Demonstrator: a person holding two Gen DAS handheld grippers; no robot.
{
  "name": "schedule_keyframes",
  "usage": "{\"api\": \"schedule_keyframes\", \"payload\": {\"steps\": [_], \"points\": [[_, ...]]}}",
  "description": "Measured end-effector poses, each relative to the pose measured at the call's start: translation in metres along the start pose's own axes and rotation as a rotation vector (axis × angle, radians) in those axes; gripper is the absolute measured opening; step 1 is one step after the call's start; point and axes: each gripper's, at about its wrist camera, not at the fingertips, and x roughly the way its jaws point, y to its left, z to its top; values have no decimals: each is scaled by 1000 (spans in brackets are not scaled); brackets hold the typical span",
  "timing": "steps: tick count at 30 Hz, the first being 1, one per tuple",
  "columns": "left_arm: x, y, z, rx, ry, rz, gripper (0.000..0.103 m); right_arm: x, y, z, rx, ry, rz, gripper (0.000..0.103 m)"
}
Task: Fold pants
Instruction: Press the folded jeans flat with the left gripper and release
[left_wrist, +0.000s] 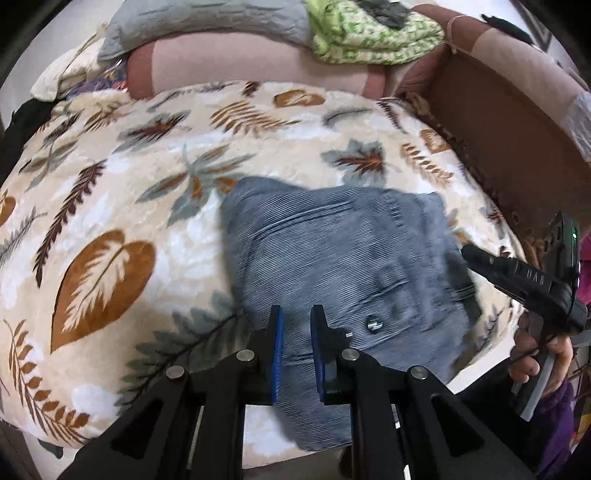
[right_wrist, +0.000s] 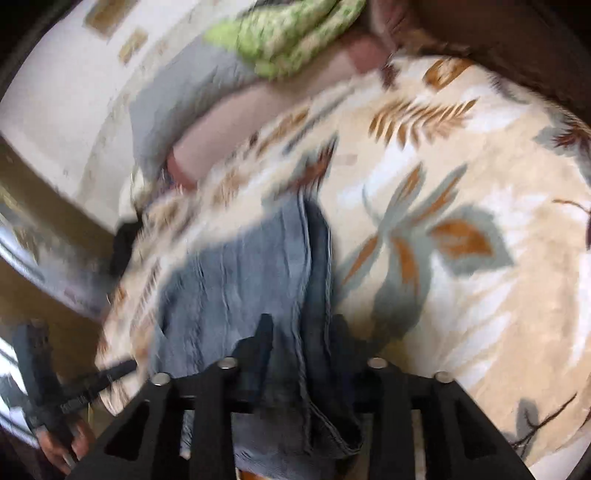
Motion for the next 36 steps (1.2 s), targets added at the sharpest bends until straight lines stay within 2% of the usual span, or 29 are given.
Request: {"api": "schedule_keyframes", "payload": {"steps": [1,4,6,8,11,12,14,15,18,22,25,28,30,32,34,35,36], "points": [[-1,-7,1,18,-2,-12,21,-7,2,2,10,-57,34,40],[2,-31,-2,81,-14,-39,33,-7,25,8,-65,-130,68,40],[10,-45,-8,115,22,-68,33,4,47,11,-125,-104,71,40],[20,-53,-17,135,62,-83,33,22,65,14,-193,-65,25,38],[43,-53,-33,145,135,-45,34,47,76,14,-225,6,-7,33],[47,-47,-35,112,129,-63,34,56,78,11,-237,31,-38,33],[51,-40,-35,78,122,-89,35,84,72,10,-234,110,-178,33],[52,-40,-35,84,115,-88,35,93,65,8,-208,152,-203,33],[49,-43,-34,90,117,-77,35,92,66,8,-221,143,-196,35],[30,-28,-33,11,114,-107,35,68,67,2,-235,105,-128,35],[8,-12,-27,-21,36,-72,37,41,67,-6,-269,81,-77,35],[-3,1,-22,-41,-6,3,48,21,77,-17,-343,44,-58,35],[3,2,-24,-39,16,25,48,12,78,-31,-359,47,-60,35],[14,-1,-29,-21,50,41,48,18,74,-49,-371,99,-115,35],[37,-7,-39,31,115,112,50,31,71,-62,-397,163,-197,35],[45,-7,-43,44,139,125,50,32,74,-66,-425,158,-216,35],[45,-5,-45,33,124,130,52,31,76,-66,-437,156,-221,35]]}}
